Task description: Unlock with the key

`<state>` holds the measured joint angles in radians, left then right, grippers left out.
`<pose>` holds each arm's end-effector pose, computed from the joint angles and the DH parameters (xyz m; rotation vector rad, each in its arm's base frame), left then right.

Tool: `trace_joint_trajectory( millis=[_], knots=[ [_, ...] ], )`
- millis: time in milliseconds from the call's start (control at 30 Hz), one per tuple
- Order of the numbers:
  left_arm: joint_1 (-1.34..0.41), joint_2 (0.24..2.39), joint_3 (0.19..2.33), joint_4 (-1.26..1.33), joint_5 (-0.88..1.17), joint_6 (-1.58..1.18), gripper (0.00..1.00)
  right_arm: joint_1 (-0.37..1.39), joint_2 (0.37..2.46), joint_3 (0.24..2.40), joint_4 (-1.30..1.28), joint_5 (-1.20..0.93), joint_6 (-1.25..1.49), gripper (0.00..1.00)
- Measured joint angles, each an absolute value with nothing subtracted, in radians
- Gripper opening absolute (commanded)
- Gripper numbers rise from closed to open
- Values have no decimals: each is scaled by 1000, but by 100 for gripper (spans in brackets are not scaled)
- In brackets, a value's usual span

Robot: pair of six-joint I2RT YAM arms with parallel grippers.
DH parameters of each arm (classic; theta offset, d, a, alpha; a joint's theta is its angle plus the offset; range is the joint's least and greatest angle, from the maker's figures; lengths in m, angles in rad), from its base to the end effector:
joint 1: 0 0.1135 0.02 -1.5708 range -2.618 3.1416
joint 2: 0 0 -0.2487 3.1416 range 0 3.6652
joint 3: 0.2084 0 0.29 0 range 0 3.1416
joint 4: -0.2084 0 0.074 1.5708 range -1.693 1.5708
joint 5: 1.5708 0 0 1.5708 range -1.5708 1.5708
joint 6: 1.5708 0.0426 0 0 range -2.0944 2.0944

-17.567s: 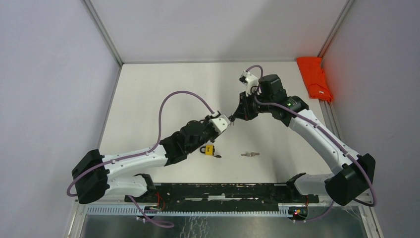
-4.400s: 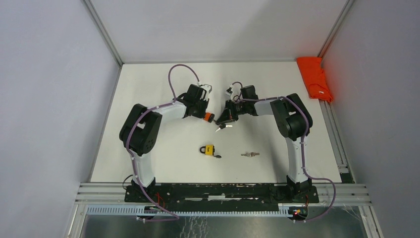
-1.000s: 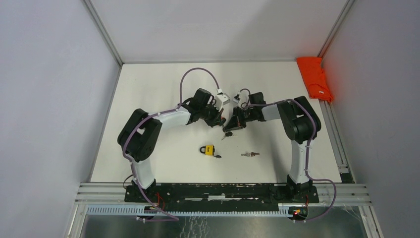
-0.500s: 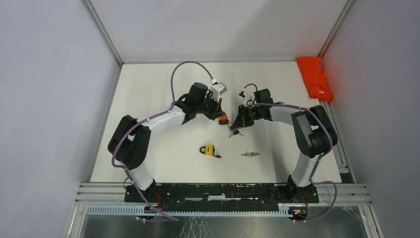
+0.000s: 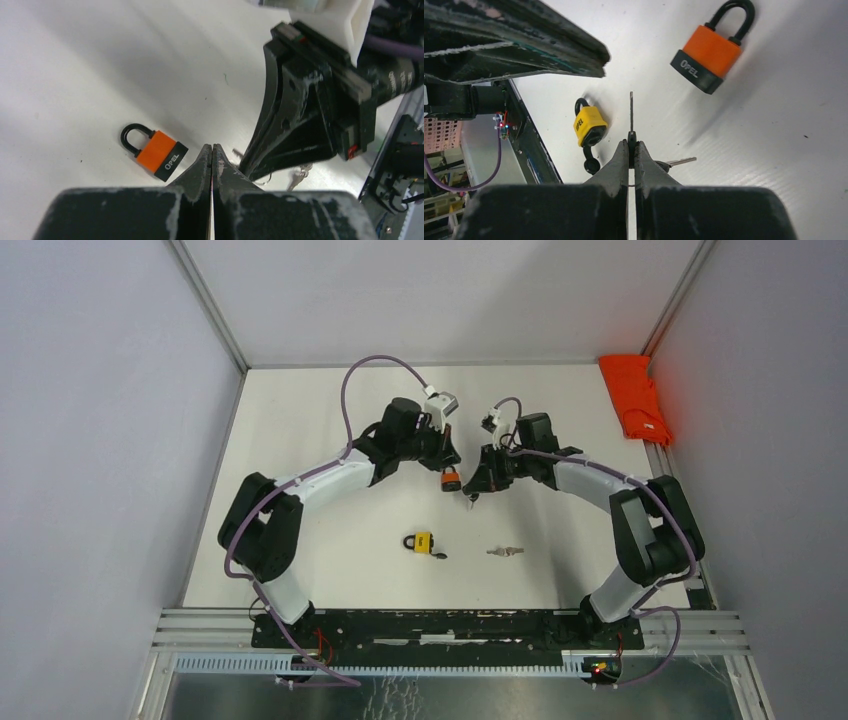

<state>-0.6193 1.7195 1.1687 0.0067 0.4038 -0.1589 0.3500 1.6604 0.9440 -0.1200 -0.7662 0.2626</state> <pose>0.3379 -0.2614 0.2035 0.7425 2.0654 -0.8793 0.3335 0.1532 0.1424 -0.4773 2.3855 1.2026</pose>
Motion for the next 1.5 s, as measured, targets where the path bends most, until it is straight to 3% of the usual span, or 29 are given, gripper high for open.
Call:
trace_joint_trajectory(
  millis=[1500],
  knots=[
    [-720, 1739, 1177, 66, 323, -258, 2, 384, 1487, 968, -224, -556, 313, 0]
  ],
)
